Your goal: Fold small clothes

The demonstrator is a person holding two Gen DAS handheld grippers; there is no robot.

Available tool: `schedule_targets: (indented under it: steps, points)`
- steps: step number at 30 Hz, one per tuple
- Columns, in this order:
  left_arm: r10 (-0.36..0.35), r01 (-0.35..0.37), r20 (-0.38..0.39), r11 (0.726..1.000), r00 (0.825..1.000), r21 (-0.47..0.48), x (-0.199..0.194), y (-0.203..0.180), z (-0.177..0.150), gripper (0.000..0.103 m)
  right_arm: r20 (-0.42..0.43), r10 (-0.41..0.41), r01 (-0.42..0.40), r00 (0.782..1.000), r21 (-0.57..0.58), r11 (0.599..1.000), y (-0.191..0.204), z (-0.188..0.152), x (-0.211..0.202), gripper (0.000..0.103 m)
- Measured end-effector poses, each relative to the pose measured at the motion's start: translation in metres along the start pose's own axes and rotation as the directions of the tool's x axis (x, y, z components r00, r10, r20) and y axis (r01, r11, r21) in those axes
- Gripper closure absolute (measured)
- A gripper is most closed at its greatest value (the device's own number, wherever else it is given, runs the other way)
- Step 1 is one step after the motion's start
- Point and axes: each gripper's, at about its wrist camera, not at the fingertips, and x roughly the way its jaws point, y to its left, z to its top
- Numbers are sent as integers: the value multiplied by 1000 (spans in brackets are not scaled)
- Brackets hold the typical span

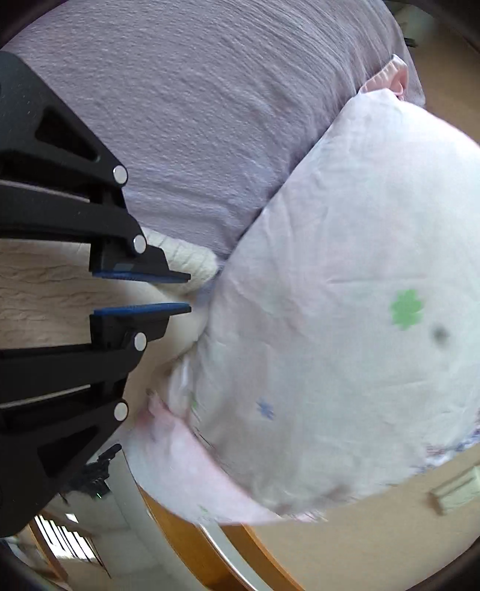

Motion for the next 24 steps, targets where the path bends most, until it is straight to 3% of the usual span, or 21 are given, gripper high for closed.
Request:
schedule_targets:
  steps: [1, 2, 3, 7, 12, 14, 16, 20, 22, 23, 24]
  points:
    - [-2, 2, 13, 1000, 1000, 12, -7, 2, 0, 76, 48, 28, -26, 998, -25, 999, 4, -1, -14, 12]
    - [-4, 4, 13, 1000, 1000, 29, -15, 3, -1, 68, 84, 40, -36, 996, -51, 998, 7, -3, -25, 9]
    - [-8, 8, 4, 999, 1000, 39, -19, 4, -3, 57, 119, 72, -61, 990, -95, 994, 11, -6, -37, 9]
    - [-22, 27, -66, 997, 998, 72, -27, 7, -22, 43, 184, 145, -102, 972, -222, 970, 12, -19, -61, 9]
    - [53, -27, -129, 980, 990, 199, -8, -14, -44, 36, 134, 101, -69, 986, -222, 972, 4, -21, -47, 9]
    - [122, -88, -95, 948, 988, 307, -5, -27, -53, 34, 133, 87, -51, 987, -253, 966, 8, -23, -45, 9]
    - [243, -206, -32, 881, 970, 425, 2, -41, -59, 32, 123, 92, -57, 988, -269, 961, 11, -25, -42, 9]
    - [418, -355, 10, 758, 908, 547, 32, -54, -58, 33, 94, 97, -70, 991, -258, 964, 9, -28, -37, 9]
    - [499, -425, 35, 697, 866, 577, 52, -57, -55, 39, 88, 100, -75, 991, -246, 966, 7, -26, -36, 9]
    - [510, -433, 22, 706, 860, 560, 57, -54, -51, 40, 88, 105, -81, 991, -241, 967, 6, -25, -37, 9]
    - [501, -425, -9, 743, 865, 517, 61, -48, -43, 41, 88, 106, -83, 990, -239, 967, 6, -25, -36, 9]
